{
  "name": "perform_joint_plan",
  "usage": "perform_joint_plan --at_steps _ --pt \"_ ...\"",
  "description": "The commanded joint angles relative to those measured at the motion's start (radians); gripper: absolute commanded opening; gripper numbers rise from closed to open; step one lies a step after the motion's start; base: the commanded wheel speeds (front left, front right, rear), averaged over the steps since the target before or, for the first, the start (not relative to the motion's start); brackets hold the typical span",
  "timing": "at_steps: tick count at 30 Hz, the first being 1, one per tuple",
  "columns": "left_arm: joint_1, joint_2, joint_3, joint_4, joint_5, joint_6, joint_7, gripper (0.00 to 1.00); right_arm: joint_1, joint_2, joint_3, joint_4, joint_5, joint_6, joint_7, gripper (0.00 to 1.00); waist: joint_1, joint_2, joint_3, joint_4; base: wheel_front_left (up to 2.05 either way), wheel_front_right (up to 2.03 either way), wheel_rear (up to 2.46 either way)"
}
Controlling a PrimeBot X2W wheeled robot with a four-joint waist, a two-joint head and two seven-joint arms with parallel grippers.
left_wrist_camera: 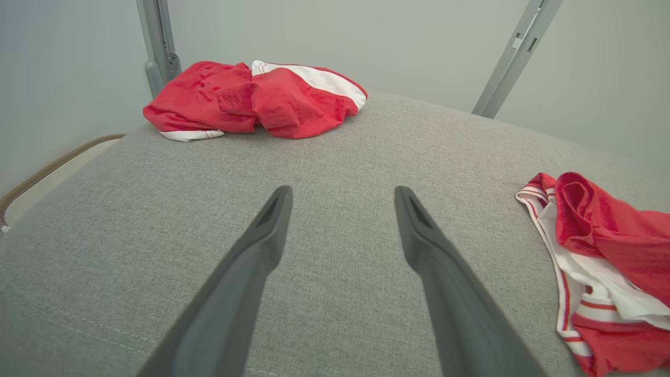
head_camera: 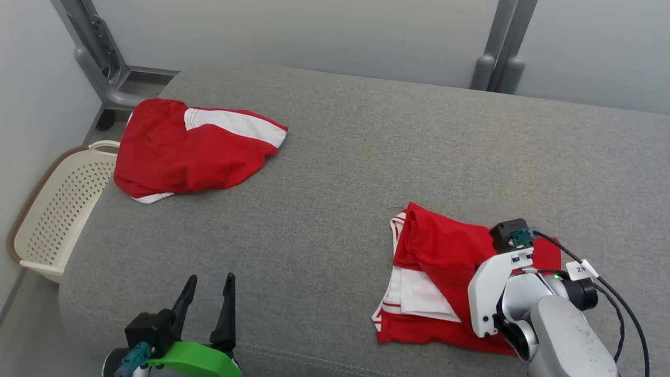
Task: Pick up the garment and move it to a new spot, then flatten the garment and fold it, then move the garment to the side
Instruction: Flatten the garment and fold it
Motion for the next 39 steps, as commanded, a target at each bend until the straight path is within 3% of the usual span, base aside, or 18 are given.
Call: perform_joint_plan --at_steps 1,21,27,28,30,31,32,39 --pt "-0.014 0.005 -0.002 0.001 -0.003 0.004 -0.003 1.0 -0.015 -0.002 0.009 0.015 -0.01 -0.001 -0.013 0.0 0.0 0.0 0.005 0.006 0.0 0.0 0.0" --pt "-0.012 -0.003 0.004 0.002 -0.007 0.005 -0.003 1.0 -0.053 -0.002 0.367 0.063 0.214 -0.001 0.016 0.0 0.0 0.0 0.004 0.011 0.0 0.0 0.0" --pt "-0.003 -0.003 0.012 0.003 -0.006 0.009 -0.003 1.0 -0.084 -0.002 0.42 0.027 0.298 -0.001 0.015 0.0 0.0 0.0 -0.004 0.008 0.0 0.0 0.0" --pt "0.001 -0.003 0.015 0.001 -0.006 0.011 -0.003 1.0 -0.091 -0.002 0.42 0.019 0.31 -0.001 0.019 0.06 0.0 0.0 -0.006 0.005 0.0 0.0 0.0" --pt "0.009 -0.002 0.019 -0.003 -0.005 0.014 -0.003 1.0 -0.105 -0.002 0.405 -0.004 0.33 -0.001 0.019 0.44 0.0 0.0 -0.009 -0.001 0.0 0.0 0.0" --pt "0.012 -0.001 0.021 -0.004 -0.004 0.015 -0.003 1.0 -0.112 -0.002 0.39 -0.017 0.337 -0.001 0.021 0.96 0.0 0.0 -0.011 -0.004 0.0 0.0 0.0" --pt "0.013 -0.001 0.021 -0.005 -0.003 0.016 -0.003 1.0 -0.115 -0.002 0.366 -0.028 0.342 -0.001 0.023 1.0 0.0 0.0 -0.013 -0.007 0.0 0.0 0.0" --pt "0.025 -0.001 0.017 -0.012 0.002 0.015 -0.003 1.0 -0.077 -0.003 0.09 -0.088 0.192 -0.001 0.099 1.0 0.0 0.0 -0.024 -0.028 0.0 0.0 0.0"
